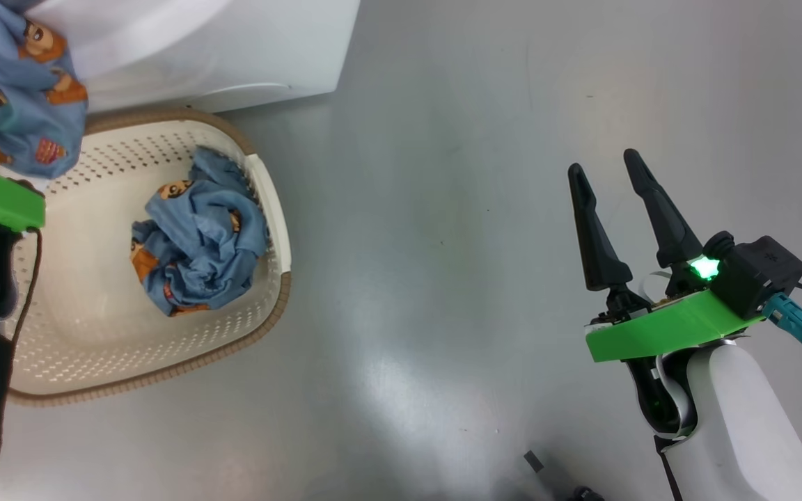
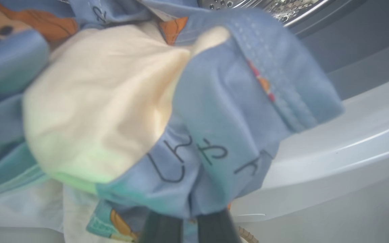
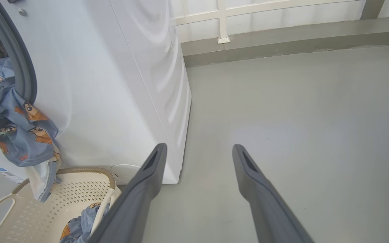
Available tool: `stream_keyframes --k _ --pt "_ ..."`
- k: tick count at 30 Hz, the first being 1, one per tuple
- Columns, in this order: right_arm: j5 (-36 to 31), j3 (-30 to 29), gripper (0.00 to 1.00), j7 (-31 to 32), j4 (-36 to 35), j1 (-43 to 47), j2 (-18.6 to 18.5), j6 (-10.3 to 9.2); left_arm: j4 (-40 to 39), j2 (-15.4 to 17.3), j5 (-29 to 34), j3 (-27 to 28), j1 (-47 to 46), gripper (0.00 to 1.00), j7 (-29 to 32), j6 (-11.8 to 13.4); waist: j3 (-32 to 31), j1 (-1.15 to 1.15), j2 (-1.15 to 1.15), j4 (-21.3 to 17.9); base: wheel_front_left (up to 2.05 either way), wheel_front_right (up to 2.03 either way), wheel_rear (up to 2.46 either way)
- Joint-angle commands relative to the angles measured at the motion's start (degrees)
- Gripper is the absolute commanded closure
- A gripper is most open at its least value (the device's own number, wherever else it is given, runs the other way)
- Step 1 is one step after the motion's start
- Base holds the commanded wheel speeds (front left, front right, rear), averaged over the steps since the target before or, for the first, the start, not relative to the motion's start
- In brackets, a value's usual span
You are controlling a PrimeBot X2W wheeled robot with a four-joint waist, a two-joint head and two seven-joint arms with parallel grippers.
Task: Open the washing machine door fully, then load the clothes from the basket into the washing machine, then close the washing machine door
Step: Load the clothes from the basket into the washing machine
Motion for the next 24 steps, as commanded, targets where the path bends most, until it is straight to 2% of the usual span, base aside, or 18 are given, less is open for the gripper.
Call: stream_keyframes --k 1,13,18,24 --pt "-0.13 0.85 0.0 -0.27 -1.49 0.22 0.33 0.09 -2.15 2.15 -0.42 2.76 1.63 1.0 -0.36 -0.09 -0.24 0.0 0.0 0.4 0.0 0.0 0.0" --pt "-0.04 0.08 0.0 -0.27 -1.46 0.11 0.33 0.09 -15.15 -2.87 3.78 14.42 8.43 1.0 -0.36 -0.09 -1.41 0.0 0.0 2.41 0.0 0.0 0.0" --pt "-0.03 -0.19 0.0 -0.27 -1.51 0.12 0.33 0.09 -20.24 -3.65 5.9 17.36 8.67 1.0 -0.36 -0.09 -1.58 0.0 0.0 2.83 0.0 0.0 0.0" --pt "0.05 -0.41 0.0 -0.27 -1.63 0.11 0.33 0.09 -23.39 -3.21 7.23 18.14 6.85 1.0 -0.36 -0.09 -1.37 0.0 0.0 3.16 0.0 0.0 0.0"
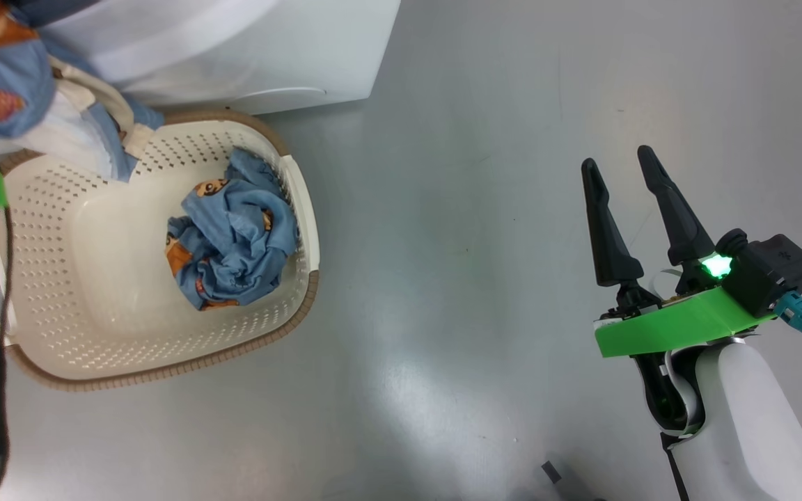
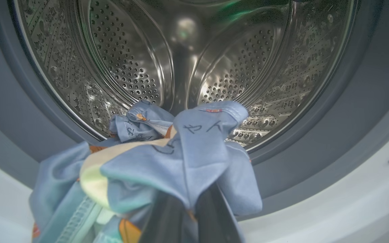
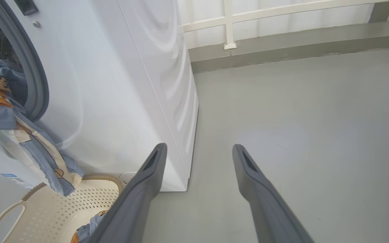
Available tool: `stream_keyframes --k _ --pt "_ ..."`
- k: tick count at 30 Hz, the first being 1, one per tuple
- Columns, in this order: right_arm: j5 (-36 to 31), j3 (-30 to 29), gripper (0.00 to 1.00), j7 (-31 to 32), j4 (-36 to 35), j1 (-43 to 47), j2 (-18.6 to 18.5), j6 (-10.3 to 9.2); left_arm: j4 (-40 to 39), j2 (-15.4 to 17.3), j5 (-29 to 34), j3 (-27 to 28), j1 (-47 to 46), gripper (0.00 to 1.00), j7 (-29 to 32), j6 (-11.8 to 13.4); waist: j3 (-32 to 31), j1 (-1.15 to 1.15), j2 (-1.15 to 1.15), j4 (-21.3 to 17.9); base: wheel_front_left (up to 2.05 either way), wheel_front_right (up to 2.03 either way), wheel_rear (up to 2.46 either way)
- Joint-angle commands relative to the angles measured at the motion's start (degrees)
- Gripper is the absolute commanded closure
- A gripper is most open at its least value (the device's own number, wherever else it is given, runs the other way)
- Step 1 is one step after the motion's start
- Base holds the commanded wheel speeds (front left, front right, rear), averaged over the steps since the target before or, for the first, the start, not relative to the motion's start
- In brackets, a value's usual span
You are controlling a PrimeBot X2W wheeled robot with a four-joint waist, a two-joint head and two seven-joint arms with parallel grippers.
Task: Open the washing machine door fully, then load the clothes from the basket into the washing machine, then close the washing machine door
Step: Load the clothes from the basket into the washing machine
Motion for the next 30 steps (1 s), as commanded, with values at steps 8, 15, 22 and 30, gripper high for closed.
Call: stream_keyframes --k 8,15,22,30 --pt "0.3 1.05 0.0 -0.27 -1.42 0.02 0.32 0.09 -0.6 4.14 1.04 1.03 -6.52 1.0 -0.32 -0.09 0.12 0.0 0.0 0.13 0.0 0.0 0.0" --pt "0.68 1.14 0.0 -0.27 -1.45 0.34 0.32 0.09 8.35 5.81 1.75 -2.2 -12.96 1.0 -0.32 -0.09 0.08 0.0 0.0 0.11 0.0 0.0 0.0" --pt "0.93 1.9 0.0 -0.27 -1.37 0.42 0.32 0.09 21.8 8.22 0.28 -8.49 -23.0 1.0 -0.32 -0.09 0.16 0.0 0.0 -0.68 0.0 0.0 0.0" --pt "1.52 2.66 0.0 -0.27 -1.58 0.18 0.32 0.09 20.78 10.2 4.6 -6.9 -31.68 1.0 -0.32 -0.09 1.09 0.0 0.0 -1.9 0.0 0.0 0.0"
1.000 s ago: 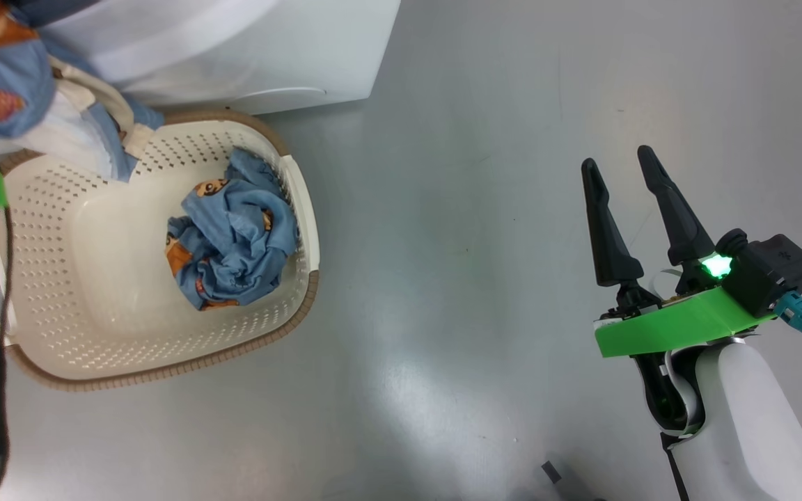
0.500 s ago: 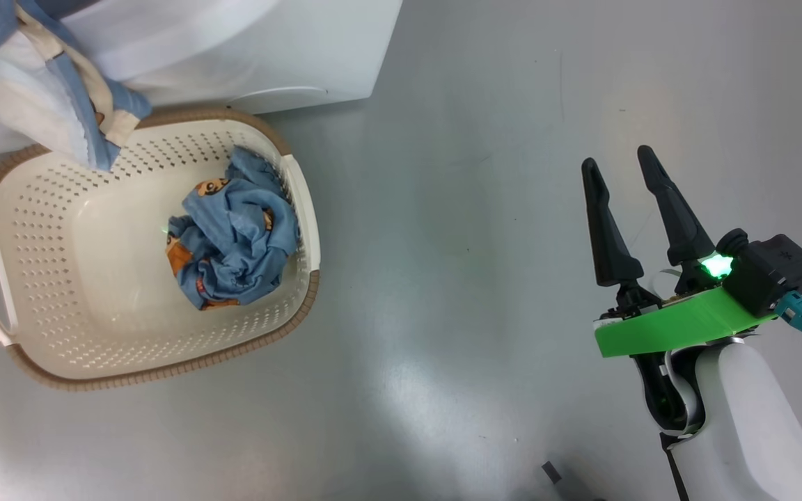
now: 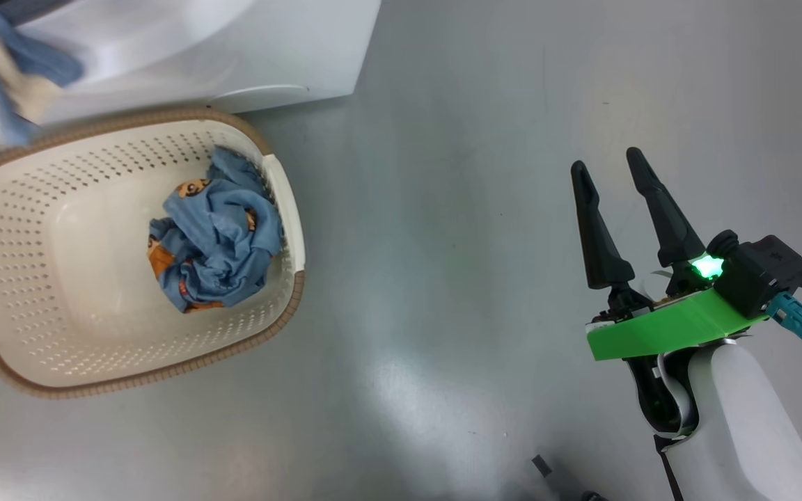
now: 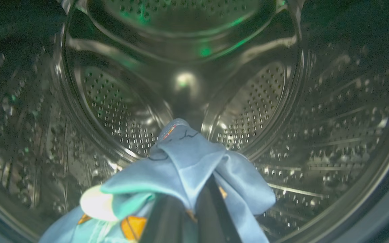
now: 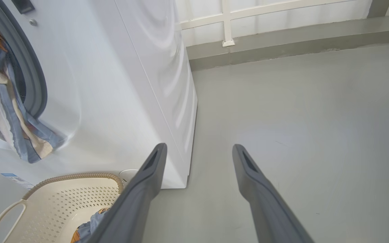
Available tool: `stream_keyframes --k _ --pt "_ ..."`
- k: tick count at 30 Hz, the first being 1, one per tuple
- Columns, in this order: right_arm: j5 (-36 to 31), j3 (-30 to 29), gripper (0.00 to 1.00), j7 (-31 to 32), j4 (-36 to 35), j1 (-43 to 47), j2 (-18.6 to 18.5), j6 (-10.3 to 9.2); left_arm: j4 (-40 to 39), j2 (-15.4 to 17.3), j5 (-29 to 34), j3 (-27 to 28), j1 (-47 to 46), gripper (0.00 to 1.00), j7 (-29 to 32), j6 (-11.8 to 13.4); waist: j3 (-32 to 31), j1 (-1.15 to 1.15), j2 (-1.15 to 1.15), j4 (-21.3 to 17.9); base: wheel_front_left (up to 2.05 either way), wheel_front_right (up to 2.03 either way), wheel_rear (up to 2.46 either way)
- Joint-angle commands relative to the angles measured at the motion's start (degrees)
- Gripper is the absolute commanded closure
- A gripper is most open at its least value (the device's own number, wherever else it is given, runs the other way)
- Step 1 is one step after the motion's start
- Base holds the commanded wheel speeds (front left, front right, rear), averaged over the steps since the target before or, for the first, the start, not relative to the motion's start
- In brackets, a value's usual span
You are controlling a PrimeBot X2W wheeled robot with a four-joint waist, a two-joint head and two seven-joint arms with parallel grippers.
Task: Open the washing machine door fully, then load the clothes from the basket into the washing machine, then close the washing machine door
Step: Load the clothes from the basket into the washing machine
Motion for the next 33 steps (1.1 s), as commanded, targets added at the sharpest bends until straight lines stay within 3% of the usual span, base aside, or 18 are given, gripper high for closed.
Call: stream_keyframes --k 1,7,10,17,26,33 --pt "0.57 1.4 0.0 -0.27 -1.58 0.1 0.32 0.09 -4.36 3.31 2.47 3.18 -1.87 1.0 -0.3 -0.09 0.58 0.0 0.0 -0.47 0.0 0.0 0.0" --pt "1.11 1.65 0.0 -0.27 -1.85 -0.38 0.32 0.09 -14.56 1.78 9.74 10.1 -0.34 1.0 -0.3 -0.09 1.75 0.0 0.0 -1.27 0.0 0.0 0.0" --pt "1.32 1.69 0.0 -0.27 -1.93 -0.56 0.32 0.09 -16.08 0.61 11.19 11.78 1.83 1.0 -0.3 -0.09 2.08 0.0 0.0 -1.48 0.0 0.0 0.0" --pt "1.42 1.69 0.0 -0.27 -1.83 -0.36 0.32 0.09 -7.9 0.53 9.39 8.38 3.95 1.0 -0.3 -0.09 2.01 0.0 0.0 -1.48 0.0 0.0 0.0" --pt "1.65 1.93 0.0 -0.27 -1.85 -0.35 0.32 0.09 5.16 3.44 4.88 -0.3 -0.49 1.0 -0.3 -0.09 1.86 0.0 0.0 -1.72 0.0 0.0 0.0" --pt "2.06 2.2 0.0 -0.27 -1.95 -0.65 0.32 0.09 2.68 5.19 4.9 -4.33 -4.69 1.0 -0.3 -0.09 2.3 0.0 0.0 -2.15 0.0 0.0 0.0"
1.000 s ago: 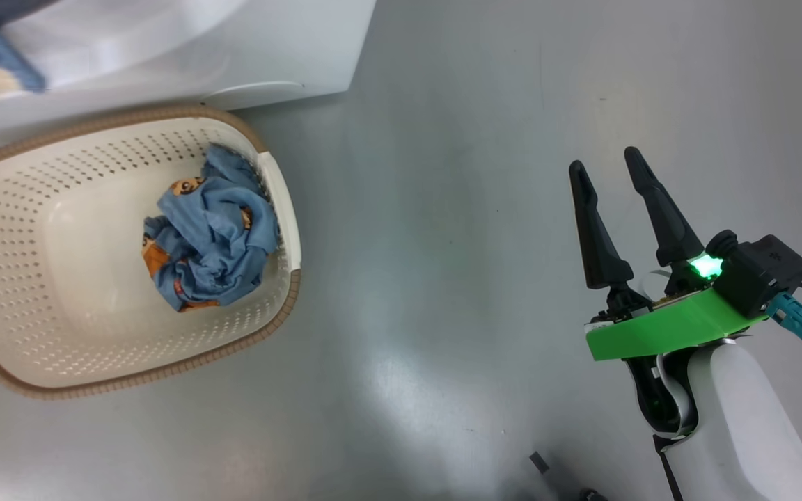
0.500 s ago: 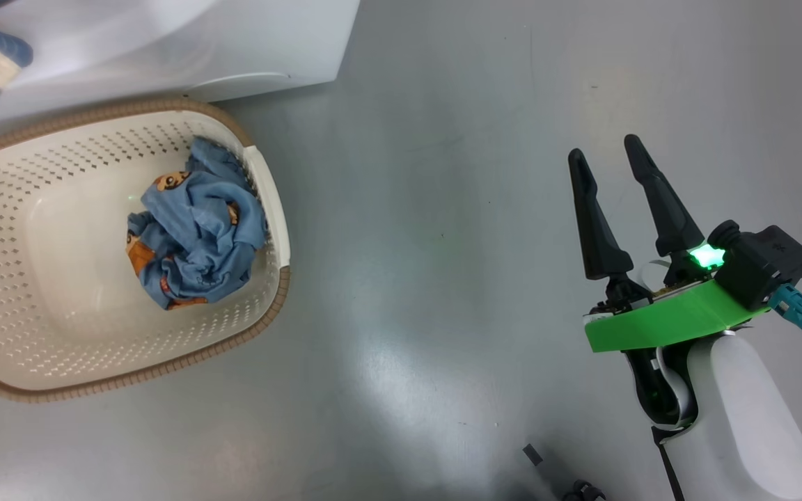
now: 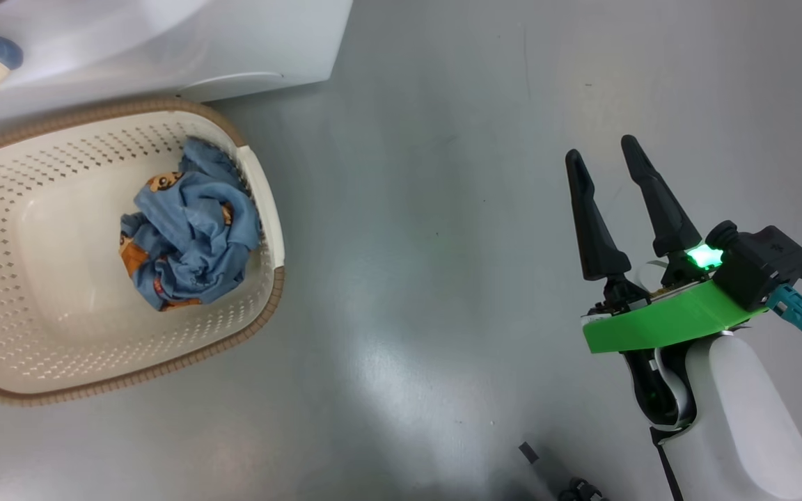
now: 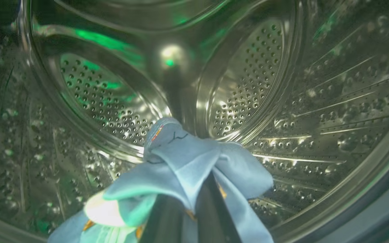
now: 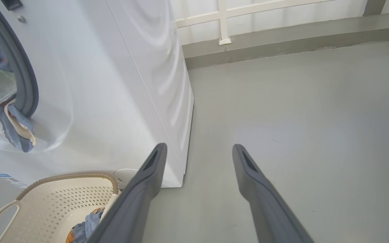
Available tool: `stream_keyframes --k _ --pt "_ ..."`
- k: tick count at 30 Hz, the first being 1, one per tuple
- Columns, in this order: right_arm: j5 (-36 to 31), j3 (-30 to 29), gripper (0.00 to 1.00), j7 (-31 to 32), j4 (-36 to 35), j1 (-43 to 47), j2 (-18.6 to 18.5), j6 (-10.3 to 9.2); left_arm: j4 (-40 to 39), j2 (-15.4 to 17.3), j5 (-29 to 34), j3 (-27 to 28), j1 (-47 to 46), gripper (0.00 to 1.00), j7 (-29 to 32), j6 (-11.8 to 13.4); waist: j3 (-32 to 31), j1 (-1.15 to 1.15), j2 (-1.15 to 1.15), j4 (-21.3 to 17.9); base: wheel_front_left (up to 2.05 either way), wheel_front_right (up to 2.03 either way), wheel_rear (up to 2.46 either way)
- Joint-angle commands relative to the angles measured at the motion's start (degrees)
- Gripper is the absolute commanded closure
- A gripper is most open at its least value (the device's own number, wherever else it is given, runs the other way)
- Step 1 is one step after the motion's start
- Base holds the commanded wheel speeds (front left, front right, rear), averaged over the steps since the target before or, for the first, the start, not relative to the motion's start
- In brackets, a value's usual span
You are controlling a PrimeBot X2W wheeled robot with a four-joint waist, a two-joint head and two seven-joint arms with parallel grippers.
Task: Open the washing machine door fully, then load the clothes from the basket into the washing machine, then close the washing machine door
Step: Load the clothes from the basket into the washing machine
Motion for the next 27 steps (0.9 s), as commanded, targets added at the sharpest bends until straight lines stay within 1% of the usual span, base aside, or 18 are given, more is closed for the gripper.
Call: stream_keyframes --k 1,4,5,6,14,22,27 --pt "1.21 1.38 0.0 -0.27 -1.42 0.43 0.31 0.09 -2.58 3.27 0.63 0.41 -1.01 1.0 -0.29 -0.09 0.17 0.0 0.0 -0.2 0.0 0.0 0.0" --pt "1.44 1.6 0.0 -0.27 -1.35 0.31 0.31 0.09 -2.55 3.18 0.96 -0.2 -0.61 1.0 -0.29 -0.09 0.14 0.0 0.0 -0.54 0.0 0.0 0.0" --pt "1.49 1.61 0.0 -0.27 -1.36 0.34 0.31 0.09 -1.95 3.21 0.98 -0.34 -0.61 0.62 -0.29 -0.09 0.1 0.0 0.0 -0.62 0.0 0.0 0.0" --pt "1.54 1.62 0.0 -0.27 -1.38 0.39 0.31 0.09 -1.22 3.19 0.93 -0.37 -0.71 0.0 -0.29 -0.09 0.07 0.0 0.0 -0.71 0.0 0.0 0.0" --pt "1.86 1.47 0.0 -0.27 -1.47 0.73 0.31 0.09 0.11 2.79 0.7 -0.41 -0.87 0.0 -0.29 -0.09 -0.06 0.0 0.0 -0.94 0.0 0.0 0.0" --pt "1.87 1.67 0.0 -0.27 -1.39 0.45 0.31 0.09 -0.6 2.36 0.27 0.43 0.04 0.0 -0.29 -0.09 -0.25 0.0 0.0 -0.71 0.0 0.0 0.0" --pt "1.59 1.54 0.0 -0.27 -1.18 0.66 0.31 0.09 -1.53 1.7 -0.43 2.33 2.23 0.0 -0.29 -0.09 -0.83 0.0 0.0 -0.32 0.0 0.0 0.0"
